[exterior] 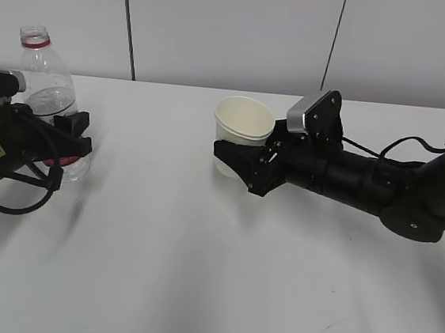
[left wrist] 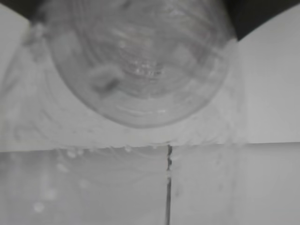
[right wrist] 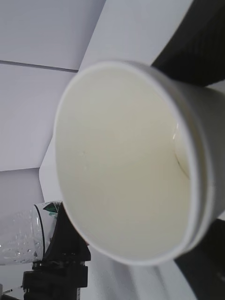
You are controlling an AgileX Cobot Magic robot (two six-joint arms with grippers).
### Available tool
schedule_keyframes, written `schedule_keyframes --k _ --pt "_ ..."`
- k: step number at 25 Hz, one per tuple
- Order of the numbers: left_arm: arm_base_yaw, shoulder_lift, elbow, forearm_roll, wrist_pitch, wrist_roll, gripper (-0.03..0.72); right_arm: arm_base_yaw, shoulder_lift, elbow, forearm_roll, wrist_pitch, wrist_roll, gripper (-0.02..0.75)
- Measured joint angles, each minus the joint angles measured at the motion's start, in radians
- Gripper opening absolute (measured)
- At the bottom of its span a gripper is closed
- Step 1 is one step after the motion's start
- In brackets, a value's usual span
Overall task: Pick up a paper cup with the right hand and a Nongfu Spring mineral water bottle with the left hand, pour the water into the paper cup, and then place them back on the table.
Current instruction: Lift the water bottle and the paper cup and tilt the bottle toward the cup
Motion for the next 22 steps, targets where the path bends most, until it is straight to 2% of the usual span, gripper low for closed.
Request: schedule_keyframes --k 9,15,22 --pt "0.000 0.011 -0.037 0.054 0.004 -0.001 0.398 0.002 0.000 -0.008 -0.017 0.000 0.023 0.542" --pt "0.000 0.012 -0.172 0.205 0.072 0.003 0.398 0.041 0.000 -0.008 -0.037 0.006 0.031 0.542" --pt "0.012 0.019 -0.350 0.402 0.195 0.066 0.398 0.103 0.004 -0.063 -0.054 0.070 0.041 0.542"
